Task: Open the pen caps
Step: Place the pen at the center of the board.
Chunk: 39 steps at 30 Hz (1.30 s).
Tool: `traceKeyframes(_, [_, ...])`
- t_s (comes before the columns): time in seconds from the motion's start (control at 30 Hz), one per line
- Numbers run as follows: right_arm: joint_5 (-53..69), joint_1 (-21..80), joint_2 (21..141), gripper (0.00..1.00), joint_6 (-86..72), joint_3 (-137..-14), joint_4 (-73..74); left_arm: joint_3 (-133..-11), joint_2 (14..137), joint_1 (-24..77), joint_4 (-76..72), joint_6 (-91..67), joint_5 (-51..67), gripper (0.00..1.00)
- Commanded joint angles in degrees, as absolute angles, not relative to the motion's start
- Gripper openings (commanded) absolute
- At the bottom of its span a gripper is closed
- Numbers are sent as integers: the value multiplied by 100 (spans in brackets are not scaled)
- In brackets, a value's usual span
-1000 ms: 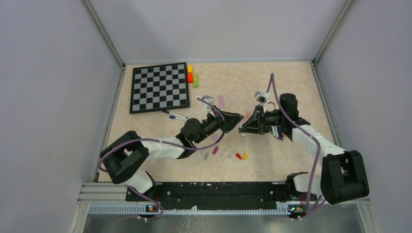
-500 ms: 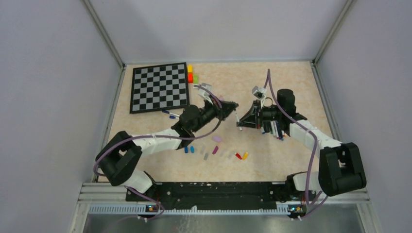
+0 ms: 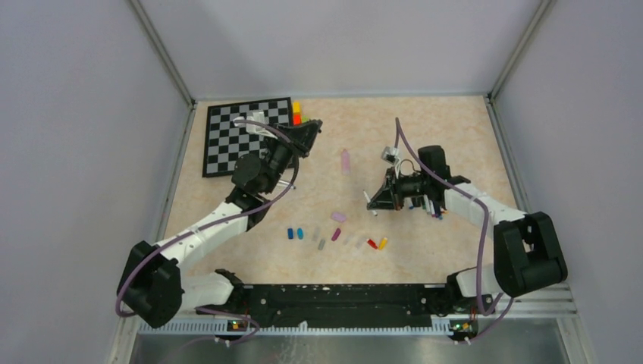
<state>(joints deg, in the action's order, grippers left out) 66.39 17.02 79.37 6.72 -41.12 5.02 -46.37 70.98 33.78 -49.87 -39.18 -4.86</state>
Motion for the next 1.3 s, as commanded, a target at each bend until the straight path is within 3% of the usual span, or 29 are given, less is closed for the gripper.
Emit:
traceKeyframes(0.0, [5285, 1481, 7787, 0, 1458, -4587, 1138, -3765, 6622, 3383, -3776, -4584, 824, 0])
traceKeyframes(0.17, [4640, 1232, 7899, 0, 890, -4540, 637, -2876, 6319, 3493, -3375, -4873, 2297, 0])
traceKeyframes(0.5, [3636, 1532, 9911, 0, -280, -6310, 841, -1724, 5766, 4056, -3274, -4746, 2063, 0])
traceKeyframes(0.9, [2851, 1794, 11837, 1, -1438, -7995, 725, -1482, 5825, 4061, -3543, -4781, 2094, 0])
traceKeyframes(1.2, [2770, 1806, 12244, 12, -1814, -8362, 810, -1266, 5707, 4070, -3778, -4871, 2185, 0])
traceKeyframes(1.27, [2717, 1807, 12147, 19, -1809, -8301, 832, -1248, 5612, 4074, -3759, -4878, 2227, 0])
